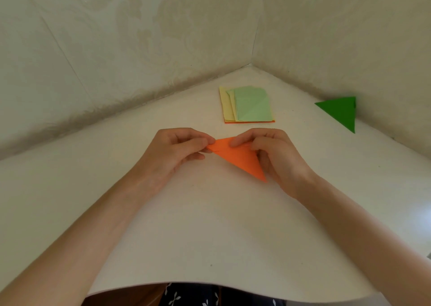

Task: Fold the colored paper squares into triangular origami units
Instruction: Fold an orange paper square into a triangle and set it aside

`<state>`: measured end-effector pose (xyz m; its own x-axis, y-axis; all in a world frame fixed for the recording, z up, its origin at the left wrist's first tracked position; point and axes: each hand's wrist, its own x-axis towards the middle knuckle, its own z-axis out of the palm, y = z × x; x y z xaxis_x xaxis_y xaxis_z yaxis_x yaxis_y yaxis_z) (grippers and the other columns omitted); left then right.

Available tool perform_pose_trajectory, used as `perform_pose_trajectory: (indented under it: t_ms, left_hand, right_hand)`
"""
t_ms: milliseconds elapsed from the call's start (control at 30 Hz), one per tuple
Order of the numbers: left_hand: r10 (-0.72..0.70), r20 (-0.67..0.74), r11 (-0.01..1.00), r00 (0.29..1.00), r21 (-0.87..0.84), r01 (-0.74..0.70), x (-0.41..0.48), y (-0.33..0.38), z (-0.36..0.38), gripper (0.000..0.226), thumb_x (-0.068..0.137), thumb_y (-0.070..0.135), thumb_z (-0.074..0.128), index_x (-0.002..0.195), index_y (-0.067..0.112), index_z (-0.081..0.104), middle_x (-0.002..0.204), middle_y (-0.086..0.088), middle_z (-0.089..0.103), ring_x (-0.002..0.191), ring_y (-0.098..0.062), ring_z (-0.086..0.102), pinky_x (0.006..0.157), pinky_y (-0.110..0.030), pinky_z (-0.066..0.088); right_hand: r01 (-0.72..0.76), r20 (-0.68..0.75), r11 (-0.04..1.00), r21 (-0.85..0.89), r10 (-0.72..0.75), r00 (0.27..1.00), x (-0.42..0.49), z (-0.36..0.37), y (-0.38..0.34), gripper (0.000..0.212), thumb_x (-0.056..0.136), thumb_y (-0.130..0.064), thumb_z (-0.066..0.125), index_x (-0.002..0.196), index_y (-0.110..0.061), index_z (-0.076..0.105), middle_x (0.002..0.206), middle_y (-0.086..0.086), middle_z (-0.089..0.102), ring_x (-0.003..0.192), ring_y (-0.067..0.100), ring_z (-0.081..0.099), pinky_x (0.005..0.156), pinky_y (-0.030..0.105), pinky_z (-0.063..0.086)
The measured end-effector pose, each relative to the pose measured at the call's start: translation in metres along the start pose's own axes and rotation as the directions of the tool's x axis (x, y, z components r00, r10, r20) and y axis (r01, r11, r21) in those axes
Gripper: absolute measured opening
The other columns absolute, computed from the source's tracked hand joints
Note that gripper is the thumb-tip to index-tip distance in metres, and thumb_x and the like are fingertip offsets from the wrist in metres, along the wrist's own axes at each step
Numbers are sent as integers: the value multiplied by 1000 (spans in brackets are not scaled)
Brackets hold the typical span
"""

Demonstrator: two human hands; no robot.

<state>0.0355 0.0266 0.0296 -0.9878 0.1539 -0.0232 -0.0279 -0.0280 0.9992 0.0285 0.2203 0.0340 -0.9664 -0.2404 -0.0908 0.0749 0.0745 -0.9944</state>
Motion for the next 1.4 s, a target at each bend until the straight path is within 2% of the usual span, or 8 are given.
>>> perform_pose_trajectory:
  t_ms: [167,267,367,800,900,1033,1133,1400]
  left_hand:
    - [56,-48,992,997,114,-50,1,-3,0,19,78,-2,69,87,12,63,69,6,68,62,-6,62,58,-16,50]
    - [110,2,981,994,162,-109,0,-2,4,17,77,-5,69,83,10,63,66,5,67,63,-6,63,56,-16,49]
    - [146,47,967,988,203,-152,-2,-3,8,18,76,-5,70,81,11,64,67,5,67,63,-6,61,57,-17,48]
    - [125,-103,992,987,47,-121,0,1,-2,9,83,7,66,90,11,64,74,4,72,72,-9,69,62,-18,51]
    - [55,-80,996,995,-67,-61,-1,0,2,39,70,22,70,107,16,59,84,0,72,81,-18,71,69,-23,55]
    - [113,-39,993,993,48,-111,-2,1,11,36,78,-1,67,108,15,57,75,1,70,69,-11,69,60,-19,51]
    - [132,-61,991,989,41,-130,-1,1,9,40,80,-4,65,114,14,53,71,2,70,66,-10,67,57,-18,50]
    - [161,31,984,987,67,-162,-2,-1,8,37,82,-8,63,103,19,49,70,1,67,66,-9,63,62,-21,49]
  right_hand:
    - [109,-7,992,-59,-110,994,-3,2,0,7,77,-16,53,81,-14,58,70,1,60,60,11,47,57,23,34]
    - [85,-24,985,-149,-90,996,-2,3,2,20,83,-25,70,96,-20,55,75,1,66,64,10,55,59,23,41]
    - [112,18,944,-310,-112,994,-1,10,2,8,81,-24,72,79,-18,67,69,-7,65,62,4,55,60,19,42]
    - [90,-52,986,-141,-98,994,1,-7,-3,12,89,-8,61,80,-11,69,69,7,65,63,14,56,64,29,47]
    - [139,-94,988,-62,-144,985,1,-5,-3,10,91,-8,58,86,-13,66,63,8,62,57,14,54,59,26,48]
    - [167,-25,984,-60,-169,985,0,2,0,8,89,-10,61,93,-16,64,74,19,62,65,18,57,60,29,49]
    - [211,-22,963,-167,-217,976,1,4,3,16,84,-10,68,93,-23,64,85,2,66,71,20,58,62,33,49]
    - [164,-95,984,-66,-170,981,2,1,0,20,94,-16,53,90,-6,69,70,8,60,60,15,53,52,26,48]
